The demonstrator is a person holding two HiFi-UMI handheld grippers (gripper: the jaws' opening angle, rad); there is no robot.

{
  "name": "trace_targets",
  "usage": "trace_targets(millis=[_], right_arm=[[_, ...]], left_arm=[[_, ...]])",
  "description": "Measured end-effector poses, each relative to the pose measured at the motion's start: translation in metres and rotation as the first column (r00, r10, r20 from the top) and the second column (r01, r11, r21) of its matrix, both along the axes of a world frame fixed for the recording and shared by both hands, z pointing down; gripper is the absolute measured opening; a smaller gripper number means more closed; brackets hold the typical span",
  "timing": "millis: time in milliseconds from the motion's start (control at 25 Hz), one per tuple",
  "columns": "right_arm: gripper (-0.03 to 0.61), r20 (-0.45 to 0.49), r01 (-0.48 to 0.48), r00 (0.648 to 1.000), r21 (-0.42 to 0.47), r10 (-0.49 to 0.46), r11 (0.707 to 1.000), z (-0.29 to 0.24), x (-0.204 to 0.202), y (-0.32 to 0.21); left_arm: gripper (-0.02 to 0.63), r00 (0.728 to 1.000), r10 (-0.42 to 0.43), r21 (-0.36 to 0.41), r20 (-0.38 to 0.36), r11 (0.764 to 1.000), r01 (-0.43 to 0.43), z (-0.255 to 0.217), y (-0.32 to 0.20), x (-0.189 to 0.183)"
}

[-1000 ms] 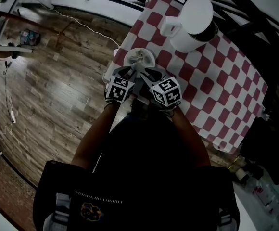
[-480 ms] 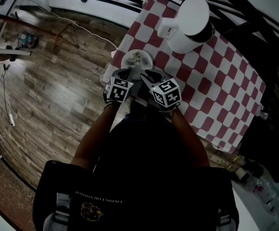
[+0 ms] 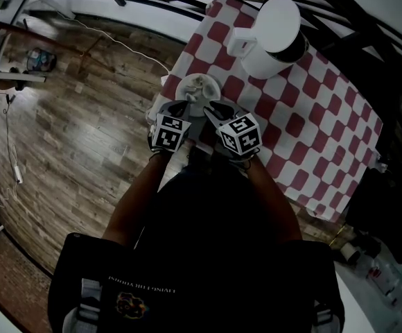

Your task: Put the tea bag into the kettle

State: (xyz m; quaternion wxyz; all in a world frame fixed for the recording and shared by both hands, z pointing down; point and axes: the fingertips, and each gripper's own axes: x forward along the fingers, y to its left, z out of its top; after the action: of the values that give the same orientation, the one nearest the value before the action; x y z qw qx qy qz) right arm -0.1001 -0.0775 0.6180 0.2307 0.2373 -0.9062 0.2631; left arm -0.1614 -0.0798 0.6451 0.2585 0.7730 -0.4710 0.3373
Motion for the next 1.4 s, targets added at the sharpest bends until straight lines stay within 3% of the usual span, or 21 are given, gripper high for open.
trace_targets(millis=[440, 760, 1080, 1400], right_arm=[[0.091, -0.006, -0.053, 0.999, 0.010, 0.053, 0.999, -0.003, 0.016, -0.003], [0.091, -0.011, -0.151, 0.988, 0.023, 0.151, 0.988, -0.006, 0.050, -0.009], [0.091, -0.020, -0.294, 0.955, 0.035, 0.295, 0.955, -0.009, 0.108, -0.014], [0.091, -0.014, -0.455, 0.890, 0.053, 0.456, 0.889, -0.014, 0.174, -0.015]], left_arm=[[0.003, 0.998, 0.055, 0.036, -0.015, 0.998, -0.054, -0.018, -0.005, 0.017], [0.003, 0.987, 0.161, 0.066, -0.026, 0.985, -0.159, -0.028, -0.016, 0.056], [0.003, 0.957, 0.289, 0.090, -0.037, 0.954, -0.285, -0.038, -0.025, 0.109], [0.003, 0.899, 0.437, 0.136, -0.040, 0.893, -0.428, -0.053, -0.034, 0.171]])
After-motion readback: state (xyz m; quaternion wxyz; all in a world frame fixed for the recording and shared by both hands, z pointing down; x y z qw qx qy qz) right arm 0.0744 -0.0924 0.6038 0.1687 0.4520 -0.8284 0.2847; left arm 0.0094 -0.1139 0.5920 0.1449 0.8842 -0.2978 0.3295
